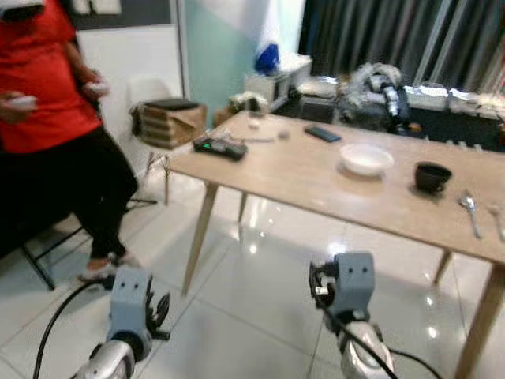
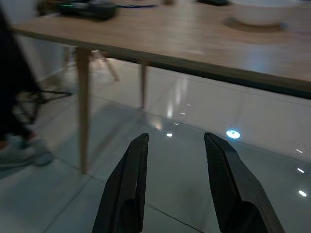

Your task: Setting the table

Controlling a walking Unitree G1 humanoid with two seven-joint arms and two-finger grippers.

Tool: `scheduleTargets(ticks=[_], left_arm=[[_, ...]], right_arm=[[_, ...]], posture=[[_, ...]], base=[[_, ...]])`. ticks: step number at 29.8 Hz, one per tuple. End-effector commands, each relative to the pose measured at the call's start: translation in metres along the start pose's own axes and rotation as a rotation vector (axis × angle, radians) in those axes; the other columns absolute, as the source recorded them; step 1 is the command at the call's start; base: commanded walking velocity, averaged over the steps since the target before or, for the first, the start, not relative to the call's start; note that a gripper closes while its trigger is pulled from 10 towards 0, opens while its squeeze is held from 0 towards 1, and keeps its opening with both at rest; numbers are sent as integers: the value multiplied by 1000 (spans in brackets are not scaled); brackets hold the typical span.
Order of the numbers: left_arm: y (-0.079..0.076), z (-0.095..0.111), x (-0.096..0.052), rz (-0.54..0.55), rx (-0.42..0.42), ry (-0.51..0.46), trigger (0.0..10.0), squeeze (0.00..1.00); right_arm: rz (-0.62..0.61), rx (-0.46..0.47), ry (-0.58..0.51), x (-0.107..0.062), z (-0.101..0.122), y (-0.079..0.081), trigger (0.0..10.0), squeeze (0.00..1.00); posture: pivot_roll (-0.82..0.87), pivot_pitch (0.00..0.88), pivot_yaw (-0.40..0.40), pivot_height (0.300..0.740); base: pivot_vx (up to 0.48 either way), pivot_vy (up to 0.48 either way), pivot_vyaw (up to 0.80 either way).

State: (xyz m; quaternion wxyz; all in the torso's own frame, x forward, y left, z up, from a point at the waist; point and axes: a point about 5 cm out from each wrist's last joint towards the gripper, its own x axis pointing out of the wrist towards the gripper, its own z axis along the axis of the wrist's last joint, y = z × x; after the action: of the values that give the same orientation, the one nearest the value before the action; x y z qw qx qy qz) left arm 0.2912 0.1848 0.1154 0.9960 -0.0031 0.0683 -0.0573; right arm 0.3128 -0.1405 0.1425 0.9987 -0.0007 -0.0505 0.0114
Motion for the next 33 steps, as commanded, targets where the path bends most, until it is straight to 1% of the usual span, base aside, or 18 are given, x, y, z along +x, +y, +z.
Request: scheduleTargets(ticks=[1,21,26,29,33], left_arm=[[-2,-5,-1,-12,-2,20,10000,0],[1,-3,1,10,19,22,10000,0],[3,-1,1,29,32,2,10000,0],[9,2,3,71,59,-20,10000,0],[10,4,4,82,63,-23,10000,0]], right_arm=[[-13,-7,16,-1,-3,-4,10000,0],[-19,0,15,0,-3,-3,10000,0],[-19,2,11,0,-3,-3,10000,0],[1,5,-14,0,1,0,10000,0],[13,7,-22,0,2,3,10000,0]], posture=[[21,69,76,740],[25,66,79,740],[26,66,79,740],[28,65,79,740],[32,65,79,740]], base=[[0,0,-781],[0,0,-781],[0,0,-781],[375,0,0],[480,0,0]])
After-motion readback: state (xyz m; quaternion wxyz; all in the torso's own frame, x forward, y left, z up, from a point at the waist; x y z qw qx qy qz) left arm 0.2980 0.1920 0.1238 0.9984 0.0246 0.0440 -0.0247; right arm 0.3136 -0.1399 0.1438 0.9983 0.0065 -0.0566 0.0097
